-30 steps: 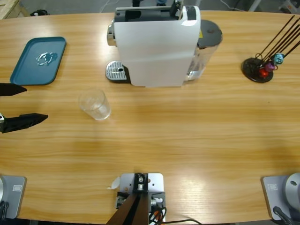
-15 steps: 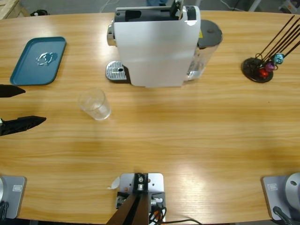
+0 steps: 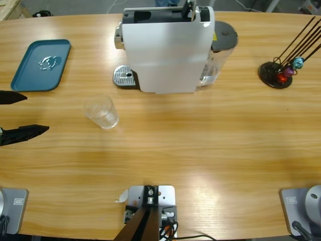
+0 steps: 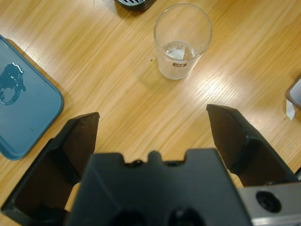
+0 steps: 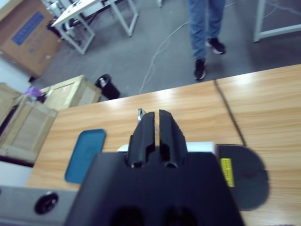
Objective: Pour coffee
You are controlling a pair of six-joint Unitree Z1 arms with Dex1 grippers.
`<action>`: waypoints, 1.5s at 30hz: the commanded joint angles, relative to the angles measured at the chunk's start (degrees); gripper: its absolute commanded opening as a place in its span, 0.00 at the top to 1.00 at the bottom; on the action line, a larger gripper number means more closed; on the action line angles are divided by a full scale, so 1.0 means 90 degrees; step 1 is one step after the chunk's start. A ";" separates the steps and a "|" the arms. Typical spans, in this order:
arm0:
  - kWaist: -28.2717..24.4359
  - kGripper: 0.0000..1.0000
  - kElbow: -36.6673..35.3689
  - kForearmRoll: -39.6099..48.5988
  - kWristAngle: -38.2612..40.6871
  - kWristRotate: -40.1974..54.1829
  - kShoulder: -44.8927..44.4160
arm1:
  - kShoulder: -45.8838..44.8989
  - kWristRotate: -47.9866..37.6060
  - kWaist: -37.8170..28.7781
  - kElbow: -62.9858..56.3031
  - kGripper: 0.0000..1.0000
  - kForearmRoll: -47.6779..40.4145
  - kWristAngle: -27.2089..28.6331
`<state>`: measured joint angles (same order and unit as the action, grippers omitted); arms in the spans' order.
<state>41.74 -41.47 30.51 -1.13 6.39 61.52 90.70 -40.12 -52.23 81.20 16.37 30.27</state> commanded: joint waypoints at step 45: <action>0.0051 0.00 0.0155 0.0176 -0.0002 0.0150 0.0000 | 0.2637 0.0229 -0.0689 0.0353 1.00 -0.0618 -0.0840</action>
<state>41.79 -41.47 31.49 -1.13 7.03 61.45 106.84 -38.37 -56.07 86.73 9.17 24.44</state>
